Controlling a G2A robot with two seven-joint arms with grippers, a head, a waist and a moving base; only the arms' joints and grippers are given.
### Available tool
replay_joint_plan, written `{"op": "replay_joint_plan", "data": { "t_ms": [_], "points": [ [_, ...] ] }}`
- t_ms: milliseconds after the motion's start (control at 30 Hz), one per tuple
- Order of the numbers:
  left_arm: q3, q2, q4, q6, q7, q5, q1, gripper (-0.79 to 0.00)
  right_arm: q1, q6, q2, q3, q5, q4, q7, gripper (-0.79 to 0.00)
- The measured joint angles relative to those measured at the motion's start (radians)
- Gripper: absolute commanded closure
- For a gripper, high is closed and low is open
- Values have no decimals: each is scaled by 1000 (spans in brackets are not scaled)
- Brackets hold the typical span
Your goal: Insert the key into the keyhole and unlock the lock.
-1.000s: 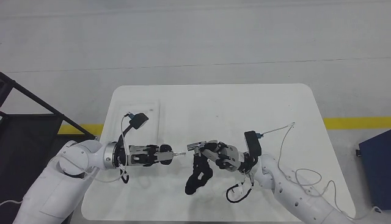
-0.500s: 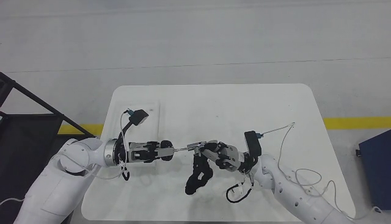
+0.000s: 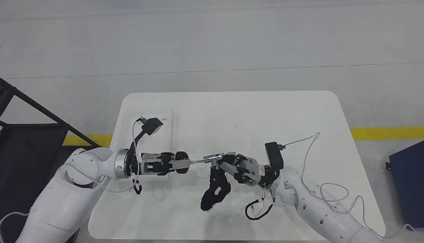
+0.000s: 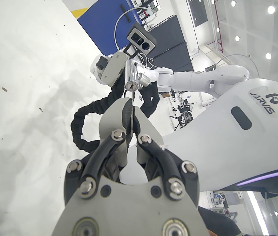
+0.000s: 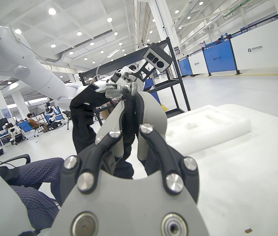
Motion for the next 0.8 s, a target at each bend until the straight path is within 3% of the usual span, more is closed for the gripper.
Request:
{"op": "replay_joint_plan", "data": {
  "t_ms": [800],
  "points": [
    [-18,-10,-40,-11,45,84,24,0,0,0,0,0,0,0,0,0]
  ]
}}
